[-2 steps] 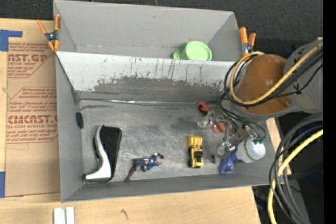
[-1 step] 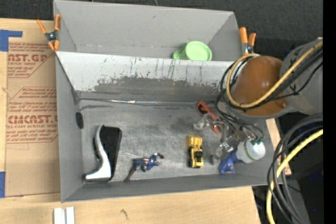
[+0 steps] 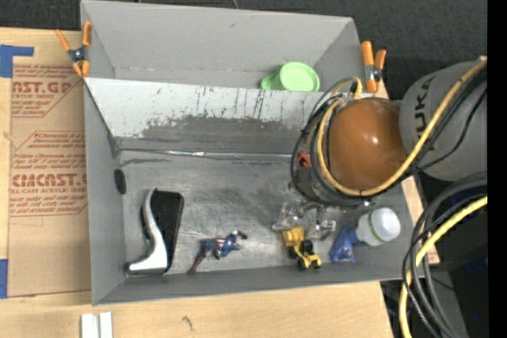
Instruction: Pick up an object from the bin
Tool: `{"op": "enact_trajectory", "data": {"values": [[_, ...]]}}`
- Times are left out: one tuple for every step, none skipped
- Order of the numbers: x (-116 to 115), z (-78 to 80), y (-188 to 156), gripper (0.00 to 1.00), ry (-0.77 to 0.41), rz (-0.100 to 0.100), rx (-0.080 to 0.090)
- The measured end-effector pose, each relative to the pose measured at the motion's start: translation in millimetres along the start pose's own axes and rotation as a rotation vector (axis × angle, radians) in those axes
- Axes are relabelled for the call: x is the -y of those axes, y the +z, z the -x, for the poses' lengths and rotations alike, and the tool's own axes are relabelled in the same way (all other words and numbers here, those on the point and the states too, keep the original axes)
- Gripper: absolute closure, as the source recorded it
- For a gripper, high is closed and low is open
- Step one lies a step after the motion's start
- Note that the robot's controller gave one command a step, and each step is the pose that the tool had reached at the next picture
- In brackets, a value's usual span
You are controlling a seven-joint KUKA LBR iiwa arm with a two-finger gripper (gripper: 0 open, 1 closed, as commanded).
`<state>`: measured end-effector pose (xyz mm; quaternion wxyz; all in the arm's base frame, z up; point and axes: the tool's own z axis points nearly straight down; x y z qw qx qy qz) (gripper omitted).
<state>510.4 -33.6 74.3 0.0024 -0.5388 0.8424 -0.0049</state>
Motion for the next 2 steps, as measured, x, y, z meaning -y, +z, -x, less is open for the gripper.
{"op": "enact_trajectory", "data": {"values": [[0, 0.0, 0, 1.0, 0.0, 0.0, 0.0], [4, 1.2, -143, 1.0, -0.001, 0.015, 0.003]]}}
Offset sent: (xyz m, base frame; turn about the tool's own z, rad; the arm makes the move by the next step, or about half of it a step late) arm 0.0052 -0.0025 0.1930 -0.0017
